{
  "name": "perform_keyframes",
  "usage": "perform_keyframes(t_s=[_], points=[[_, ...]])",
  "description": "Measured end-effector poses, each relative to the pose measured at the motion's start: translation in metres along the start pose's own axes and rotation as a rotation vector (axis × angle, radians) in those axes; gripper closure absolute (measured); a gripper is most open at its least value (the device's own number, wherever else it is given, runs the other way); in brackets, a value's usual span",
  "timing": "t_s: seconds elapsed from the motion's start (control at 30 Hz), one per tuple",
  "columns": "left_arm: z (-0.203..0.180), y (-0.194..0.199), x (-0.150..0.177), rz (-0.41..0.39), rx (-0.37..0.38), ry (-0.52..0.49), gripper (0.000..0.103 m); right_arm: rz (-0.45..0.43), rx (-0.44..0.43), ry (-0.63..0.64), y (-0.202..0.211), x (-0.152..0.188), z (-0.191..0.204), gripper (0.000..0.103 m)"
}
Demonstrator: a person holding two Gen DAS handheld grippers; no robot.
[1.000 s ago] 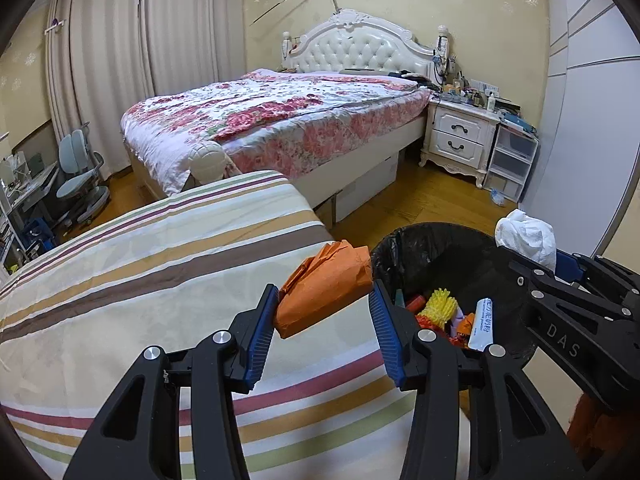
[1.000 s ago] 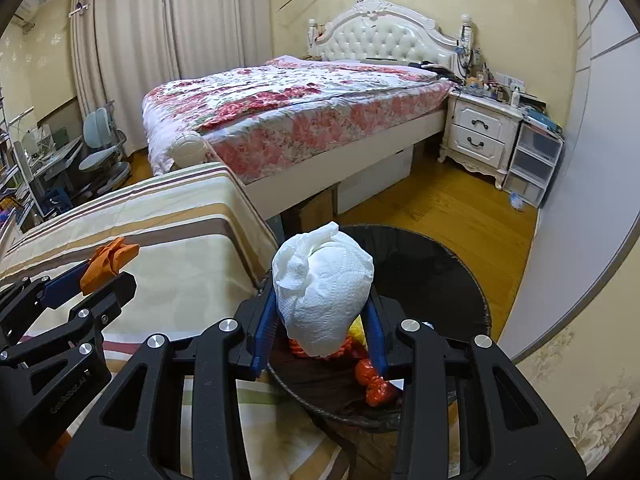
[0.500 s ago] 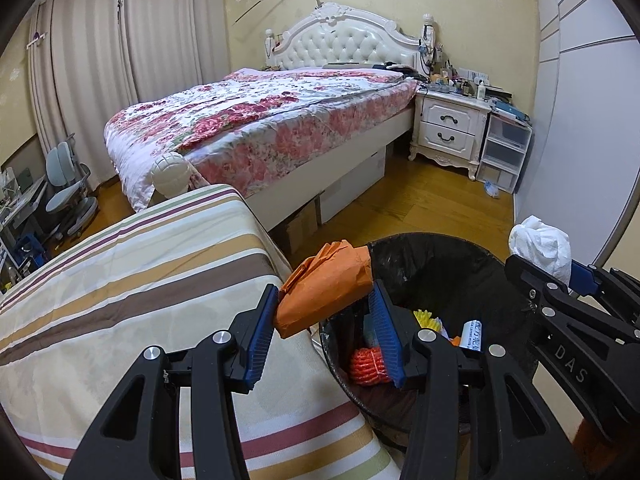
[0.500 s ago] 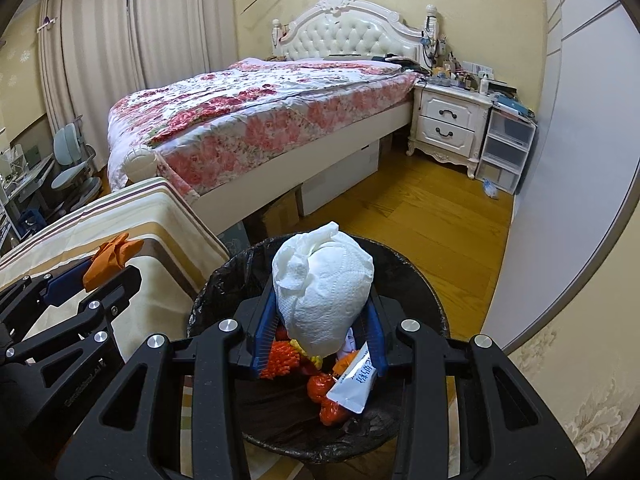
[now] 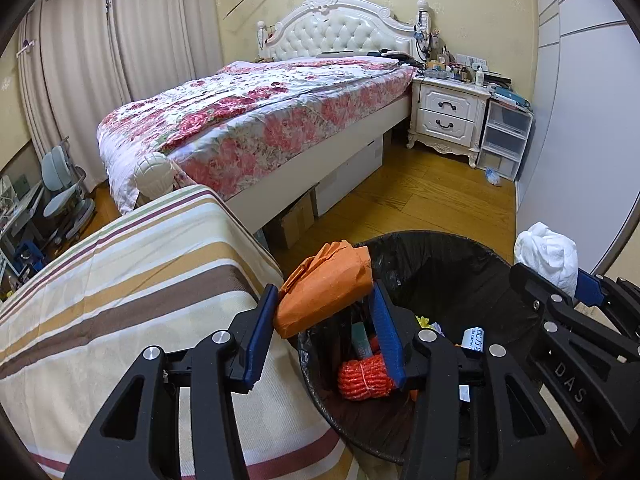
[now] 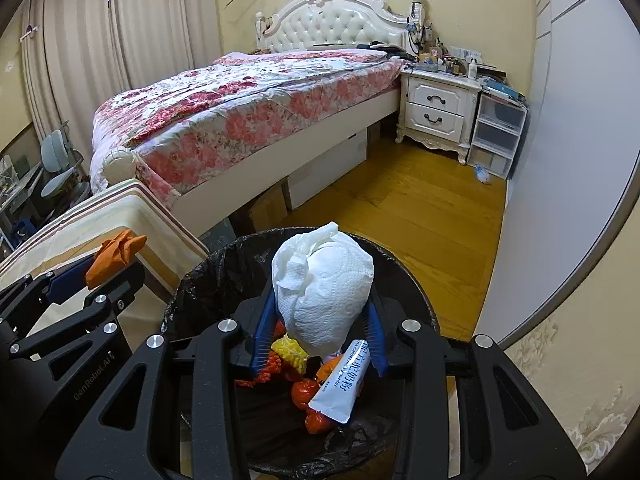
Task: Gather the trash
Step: 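Open both tools to drop the bag and tissue into the bin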
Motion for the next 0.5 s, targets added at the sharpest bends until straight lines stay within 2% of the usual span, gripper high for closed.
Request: perform_keyframes(t_s=[0.27, 0.37, 0.5], points=[[-0.0053, -0.0037, 0.0015, 0.002, -0.02, -0.03, 0.056, 0.019, 0.01, -0.018, -0.0087, 0.004, -0.0076, 0.065], [-0.0053, -0.005, 0.0035, 0.013, -0.023, -0.029, 0.055, 0.021, 0.016, -0.023, -0.0095, 0.0048, -0.0098, 0.059], [-0.0055, -0.005, 0.0031, 0.012, -0.027, -0.028, 0.039, 0.02, 0.023, -0.023, -0.0089, 0.0046, -0.0096, 0.053]])
Point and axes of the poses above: each gripper's, at about its wrist camera, not at the fingertips, and y roughly against the way its jaws point, z to its left, x to its underside, the point moved 6 cm from there along -y, roughly the way its jaws point, and after that the axes turned 14 degrees about y, right-handed, at the moved point
